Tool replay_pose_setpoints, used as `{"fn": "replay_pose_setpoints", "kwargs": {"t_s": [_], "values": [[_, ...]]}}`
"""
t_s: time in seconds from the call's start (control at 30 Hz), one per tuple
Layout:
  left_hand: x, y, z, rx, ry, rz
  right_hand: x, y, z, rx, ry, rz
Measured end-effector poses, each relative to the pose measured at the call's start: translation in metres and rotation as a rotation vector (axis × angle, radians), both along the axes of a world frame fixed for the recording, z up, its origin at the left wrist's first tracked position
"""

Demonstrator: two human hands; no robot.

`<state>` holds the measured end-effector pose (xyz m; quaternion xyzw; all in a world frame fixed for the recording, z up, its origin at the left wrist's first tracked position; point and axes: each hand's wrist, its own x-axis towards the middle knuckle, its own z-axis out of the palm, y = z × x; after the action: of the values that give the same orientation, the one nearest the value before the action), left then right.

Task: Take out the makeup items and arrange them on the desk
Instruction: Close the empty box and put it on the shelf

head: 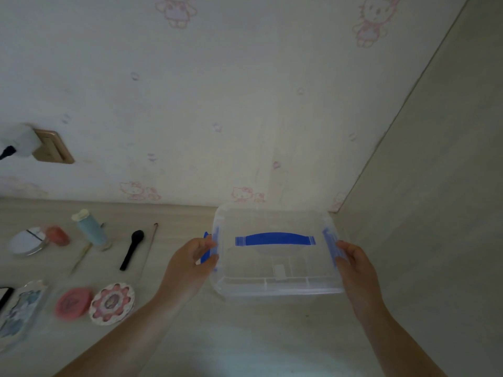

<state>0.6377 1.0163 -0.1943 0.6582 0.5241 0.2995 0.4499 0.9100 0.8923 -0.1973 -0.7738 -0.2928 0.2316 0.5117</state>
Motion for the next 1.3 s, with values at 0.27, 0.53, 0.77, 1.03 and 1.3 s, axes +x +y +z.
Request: {"fn": "replay_pose_setpoints", "kwargs": {"t_s": [0.27,0.53,0.77,1.03,1.3], "values": [[0.0,0.007,-0.005,-0.067,0.057,0.051,0.003,-0.002,-0.009,-0.025,-0.091,-0.023],[0.008,0.019,-0.003,-0.48,-0.054,0.075,0.023,0.009,-0.003,-0.2,0.108,-0.028],[0.005,0.023,-0.006,-0.557,-0.041,0.085,0.035,0.007,-0.014,-0.283,0.427,-0.027],[0.012,0.017,0.0,-0.417,-0.053,0.003,0.033,0.011,-0.007,-0.3,0.167,-0.065],[0.026,0.005,-0.008,-0.358,-0.122,0.111,0.024,0.008,-0.009,-0.2,0.124,-0.014]]}}
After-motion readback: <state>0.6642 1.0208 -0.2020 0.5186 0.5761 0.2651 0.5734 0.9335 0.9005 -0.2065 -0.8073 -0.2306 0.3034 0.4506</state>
